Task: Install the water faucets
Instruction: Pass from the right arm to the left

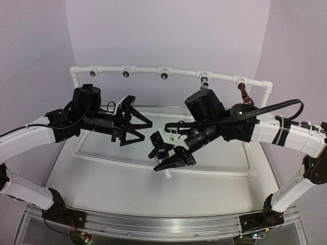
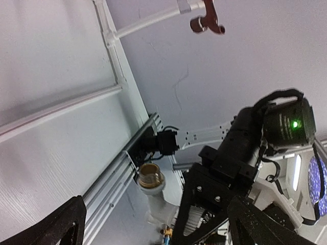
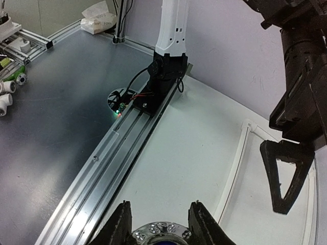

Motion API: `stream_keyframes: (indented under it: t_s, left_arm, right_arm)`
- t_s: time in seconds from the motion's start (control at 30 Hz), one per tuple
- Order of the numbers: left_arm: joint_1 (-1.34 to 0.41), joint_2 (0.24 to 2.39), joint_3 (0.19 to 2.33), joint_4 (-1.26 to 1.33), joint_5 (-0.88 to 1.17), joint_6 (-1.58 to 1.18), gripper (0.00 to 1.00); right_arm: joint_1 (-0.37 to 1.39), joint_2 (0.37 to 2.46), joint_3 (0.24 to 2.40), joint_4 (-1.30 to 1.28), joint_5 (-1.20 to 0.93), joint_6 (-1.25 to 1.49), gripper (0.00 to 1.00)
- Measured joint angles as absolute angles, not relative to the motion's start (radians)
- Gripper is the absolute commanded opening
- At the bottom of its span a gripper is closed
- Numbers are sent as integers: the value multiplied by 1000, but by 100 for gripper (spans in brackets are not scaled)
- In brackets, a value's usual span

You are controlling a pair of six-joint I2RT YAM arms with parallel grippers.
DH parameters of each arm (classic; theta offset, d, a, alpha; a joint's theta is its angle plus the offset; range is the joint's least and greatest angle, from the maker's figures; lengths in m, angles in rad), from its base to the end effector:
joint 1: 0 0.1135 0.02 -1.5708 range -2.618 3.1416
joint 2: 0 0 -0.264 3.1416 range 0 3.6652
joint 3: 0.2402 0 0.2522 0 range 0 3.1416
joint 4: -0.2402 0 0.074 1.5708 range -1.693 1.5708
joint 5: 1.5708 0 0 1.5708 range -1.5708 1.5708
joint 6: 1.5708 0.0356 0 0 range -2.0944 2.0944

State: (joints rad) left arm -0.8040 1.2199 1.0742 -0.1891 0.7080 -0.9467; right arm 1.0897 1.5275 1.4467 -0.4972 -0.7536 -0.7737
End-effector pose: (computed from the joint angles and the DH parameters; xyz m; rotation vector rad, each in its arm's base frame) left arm 0.1747 -0.2146 0.3520 0.4234 2.2556 -1.7371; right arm 0.1363 0.3138 0.3627 -1.9368 0.8835 0.9908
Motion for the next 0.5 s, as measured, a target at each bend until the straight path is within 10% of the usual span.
stream_keyframes:
  t_s: [0.5]
  left_arm:
    - [-889,1368,1050,-83,777,-996,64]
  right_arm:
    - [1135,1565,1437,-394,-683,-811,0]
